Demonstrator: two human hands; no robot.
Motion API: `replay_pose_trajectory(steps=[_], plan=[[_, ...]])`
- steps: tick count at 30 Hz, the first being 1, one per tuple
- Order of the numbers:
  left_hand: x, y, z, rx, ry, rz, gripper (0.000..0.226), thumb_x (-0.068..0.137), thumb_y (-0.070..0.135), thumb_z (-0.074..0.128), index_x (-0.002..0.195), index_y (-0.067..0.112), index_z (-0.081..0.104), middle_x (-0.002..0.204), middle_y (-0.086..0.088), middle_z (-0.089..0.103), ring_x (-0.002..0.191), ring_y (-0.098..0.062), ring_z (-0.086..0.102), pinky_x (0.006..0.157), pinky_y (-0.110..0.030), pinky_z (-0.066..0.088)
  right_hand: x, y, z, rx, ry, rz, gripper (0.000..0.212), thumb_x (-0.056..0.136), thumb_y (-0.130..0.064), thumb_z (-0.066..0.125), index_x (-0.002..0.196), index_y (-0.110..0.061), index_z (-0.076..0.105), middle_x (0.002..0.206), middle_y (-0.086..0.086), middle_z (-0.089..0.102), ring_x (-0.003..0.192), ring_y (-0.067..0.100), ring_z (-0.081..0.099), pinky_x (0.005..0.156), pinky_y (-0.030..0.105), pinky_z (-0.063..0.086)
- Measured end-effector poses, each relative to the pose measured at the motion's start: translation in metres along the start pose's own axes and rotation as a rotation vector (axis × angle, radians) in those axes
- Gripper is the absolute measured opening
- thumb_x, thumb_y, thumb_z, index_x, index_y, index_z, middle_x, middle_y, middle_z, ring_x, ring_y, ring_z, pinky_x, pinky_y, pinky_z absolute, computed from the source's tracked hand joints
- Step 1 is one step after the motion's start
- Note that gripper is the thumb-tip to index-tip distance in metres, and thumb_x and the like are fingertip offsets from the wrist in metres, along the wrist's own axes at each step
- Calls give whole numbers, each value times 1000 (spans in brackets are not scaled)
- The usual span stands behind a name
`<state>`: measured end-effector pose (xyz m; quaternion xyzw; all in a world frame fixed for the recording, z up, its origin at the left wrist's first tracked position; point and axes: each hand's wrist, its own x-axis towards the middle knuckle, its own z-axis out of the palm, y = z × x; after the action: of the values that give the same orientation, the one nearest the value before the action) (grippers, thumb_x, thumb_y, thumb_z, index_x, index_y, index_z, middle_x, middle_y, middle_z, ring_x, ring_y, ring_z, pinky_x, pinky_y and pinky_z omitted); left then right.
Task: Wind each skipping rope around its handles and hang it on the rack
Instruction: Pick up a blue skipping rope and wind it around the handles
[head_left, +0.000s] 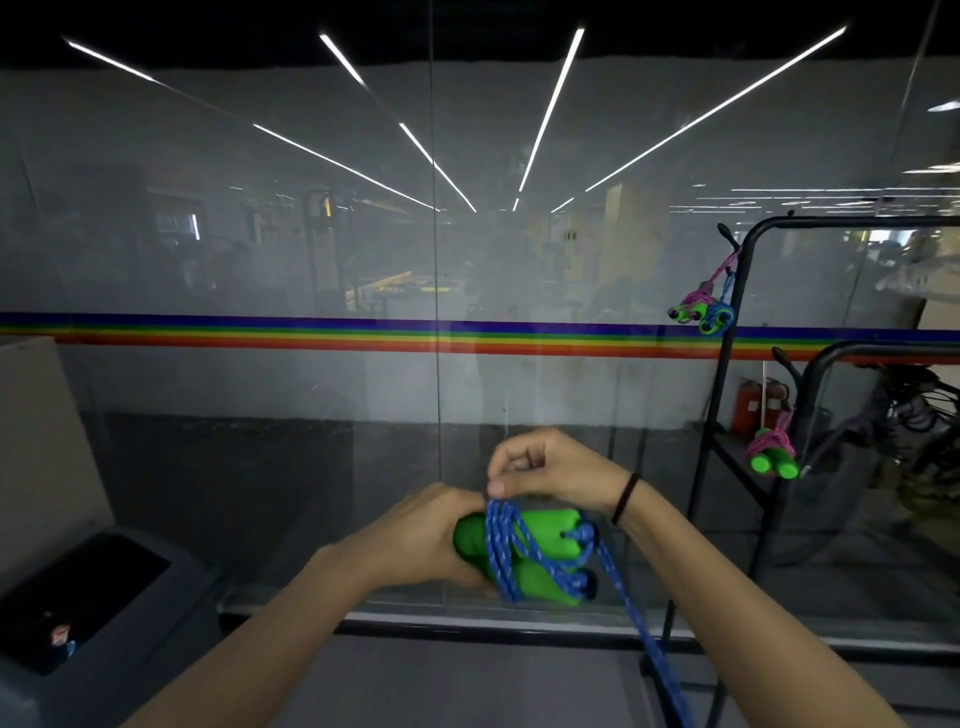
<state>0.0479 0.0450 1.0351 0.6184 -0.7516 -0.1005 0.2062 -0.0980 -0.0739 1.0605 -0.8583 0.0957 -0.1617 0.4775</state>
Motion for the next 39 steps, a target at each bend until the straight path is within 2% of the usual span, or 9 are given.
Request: replay_pose_trajectory(steps=[5,7,10,15,21,24,28,36,39], plan=[[4,-2,7,-542,277,-47,49,53,19,90,98,26,70,96,11,74,88,-2,67,79,-20,51,-14,29,10,125,283,112,29,89,-2,50,67,-21,50,49,-11,54,42,-4,49,45,10,38],[8,-5,9,-605,361,-88,45,55,18,89,96,21,70,93,8,75,84,-4,68,75,-20,52,-18,35,17,136,260,166,38,97,-8,40,60,-16,44,38,-9,40,35,-1,33,39,13,27],[16,-17,8,-641,521,-247,60,46,39,89,96,18,62,86,-1,74,78,-14,69,69,-28,56,-21,35,23,11,207,185,37,100,-24,33,67,-18,49,47,-7,39,40,2,32,42,11,29],[20,-27,10,-270,512,-417,64,61,42,82,103,23,37,87,-2,63,80,-23,63,70,-35,51,-18,23,29,-702,76,108,28,96,-31,43,77,-14,55,65,0,49,60,13,45,60,23,33],[9,-36,5,224,226,-302,65,68,45,72,118,37,30,96,5,65,91,-23,64,70,-32,45,-10,1,22,-831,78,38,23,90,-37,53,93,-17,64,82,2,60,74,17,53,66,30,40],[1,-34,2,207,75,-130,61,70,43,70,114,45,28,85,14,59,82,-15,61,67,-29,43,-4,-1,13,-718,34,32,22,86,-40,59,84,-19,66,80,2,66,73,14,58,70,34,47],[-3,-18,-3,154,28,-8,58,66,41,74,112,39,39,76,7,60,66,-13,51,62,-29,41,-4,4,-1,-437,80,-13,19,77,-36,71,79,-17,72,73,-2,68,68,5,59,67,22,44],[-3,-1,-1,-487,89,-2,54,56,10,87,97,29,57,82,-2,73,66,-4,61,62,-23,49,-14,33,-3,365,168,63,6,73,-19,73,69,-21,70,61,-6,69,56,4,63,56,16,51],[4,-5,1,-667,231,-58,54,51,10,88,96,23,61,82,-2,74,69,-10,66,62,-25,53,-17,46,10,427,392,207,38,90,5,46,63,-21,57,38,-9,55,36,1,51,39,15,40]])
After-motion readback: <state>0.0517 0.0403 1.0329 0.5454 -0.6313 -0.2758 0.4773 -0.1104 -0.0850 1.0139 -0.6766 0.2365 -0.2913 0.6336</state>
